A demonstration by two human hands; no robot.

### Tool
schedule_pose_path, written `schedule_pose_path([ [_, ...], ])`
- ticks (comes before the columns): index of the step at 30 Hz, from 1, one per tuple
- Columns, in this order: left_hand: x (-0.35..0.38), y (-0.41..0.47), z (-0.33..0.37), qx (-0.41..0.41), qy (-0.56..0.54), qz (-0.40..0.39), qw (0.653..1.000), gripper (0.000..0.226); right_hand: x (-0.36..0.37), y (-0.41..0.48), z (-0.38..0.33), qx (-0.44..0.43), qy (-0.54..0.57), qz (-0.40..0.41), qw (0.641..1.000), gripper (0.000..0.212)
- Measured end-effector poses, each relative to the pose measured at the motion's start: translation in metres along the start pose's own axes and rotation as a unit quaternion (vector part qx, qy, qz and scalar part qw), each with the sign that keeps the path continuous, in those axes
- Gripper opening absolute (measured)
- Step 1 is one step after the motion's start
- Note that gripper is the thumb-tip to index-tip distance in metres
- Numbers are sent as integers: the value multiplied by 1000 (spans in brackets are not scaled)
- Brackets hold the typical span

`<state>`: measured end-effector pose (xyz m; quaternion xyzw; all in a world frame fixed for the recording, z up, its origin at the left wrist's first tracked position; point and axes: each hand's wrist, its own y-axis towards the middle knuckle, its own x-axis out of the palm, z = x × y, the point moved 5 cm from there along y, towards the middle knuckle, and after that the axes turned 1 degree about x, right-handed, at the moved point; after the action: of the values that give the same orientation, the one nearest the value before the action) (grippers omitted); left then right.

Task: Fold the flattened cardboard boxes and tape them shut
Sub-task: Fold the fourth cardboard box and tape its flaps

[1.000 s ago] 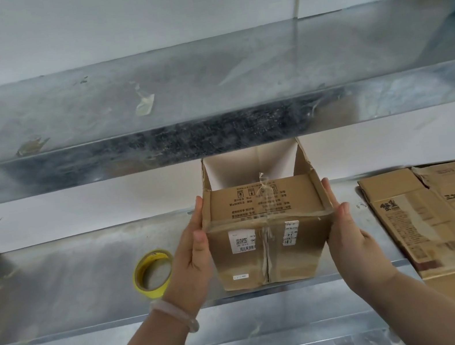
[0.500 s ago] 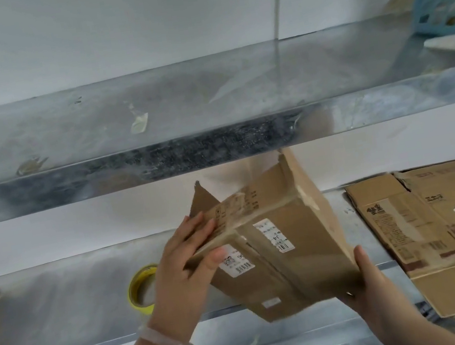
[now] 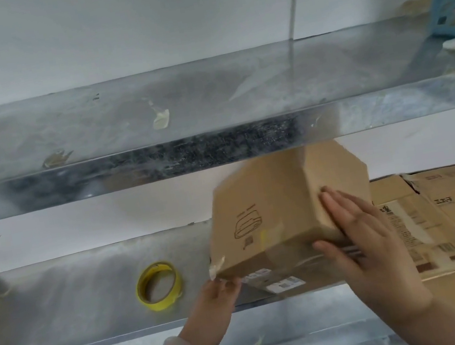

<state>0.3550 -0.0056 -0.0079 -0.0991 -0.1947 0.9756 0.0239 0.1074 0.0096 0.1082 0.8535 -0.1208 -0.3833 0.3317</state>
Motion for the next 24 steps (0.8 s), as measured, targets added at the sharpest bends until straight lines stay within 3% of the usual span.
schedule_pose_path([
  [2, -1, 1, -7, -22, -19, 0, 1000, 12, 12, 15, -16, -79, -49, -13, 996, 55],
  [3, -3, 1, -11, -31, -39, 11, 999, 23, 19, 22, -22, -106, -64, -22, 992, 53],
  [5, -11, 4, -12, -7, -43, 56, 997, 59, 36, 31, -35, -155, -90, -45, 983, 49],
  [7, -23, 8, -9, 26, 80, 87, 993, 94, 55, 38, -50, -184, -124, -65, 973, 46],
  [9, -25, 6, 3, 113, 191, 24, 975, 79, 75, 40, -63, -202, -174, -98, 959, 43],
  [11, -24, 0, 7, 171, 204, -77, 961, 57, 92, 37, -71, -227, -219, -142, 938, 42],
  [12, -29, 0, 5, 182, 208, -89, 957, 54, 97, 36, -72, -235, -229, -153, 932, 43],
  [14, -47, 8, -8, 192, 262, -39, 945, 59, 98, 38, -72, -234, -233, -158, 931, 47],
  [18, -106, 20, -44, 140, 382, 188, 894, 60, 92, 34, -72, -232, -209, -154, 937, 54],
  [21, -130, 27, -57, 103, 484, 192, 848, 49, 88, 27, -79, -227, -187, -144, 945, 55],
  [24, -136, 26, -49, 152, 525, 177, 819, 28, 87, 23, -87, -215, -185, -145, 948, 56],
])
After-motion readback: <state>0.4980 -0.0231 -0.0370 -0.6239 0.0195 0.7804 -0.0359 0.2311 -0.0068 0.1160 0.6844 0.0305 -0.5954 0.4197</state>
